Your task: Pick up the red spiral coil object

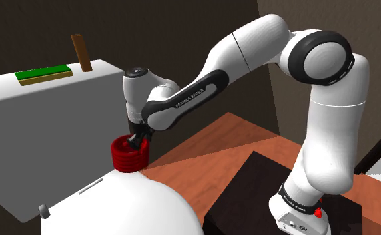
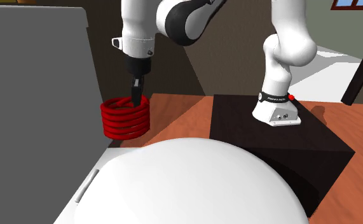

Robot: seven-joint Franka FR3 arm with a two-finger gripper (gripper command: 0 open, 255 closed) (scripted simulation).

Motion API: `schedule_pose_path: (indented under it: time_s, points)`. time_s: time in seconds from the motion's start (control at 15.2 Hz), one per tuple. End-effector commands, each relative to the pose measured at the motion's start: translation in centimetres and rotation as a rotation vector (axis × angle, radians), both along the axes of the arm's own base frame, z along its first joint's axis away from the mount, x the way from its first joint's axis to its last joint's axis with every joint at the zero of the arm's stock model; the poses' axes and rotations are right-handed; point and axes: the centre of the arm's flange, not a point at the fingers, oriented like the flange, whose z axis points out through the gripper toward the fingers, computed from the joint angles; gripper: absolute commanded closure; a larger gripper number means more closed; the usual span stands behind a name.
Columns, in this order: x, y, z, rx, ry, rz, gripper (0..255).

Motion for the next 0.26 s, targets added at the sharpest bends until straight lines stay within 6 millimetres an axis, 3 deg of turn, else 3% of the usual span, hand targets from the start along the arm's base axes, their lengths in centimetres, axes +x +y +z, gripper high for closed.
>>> schedule_pose_path:
  time_s: [0.0,0.2]
  points:
    - [-0.01,0.01,1.15,0.001,-0.001,0.000,255]
    - [-0.01,0.01,1.76,0.001,-0.001,0.000,255]
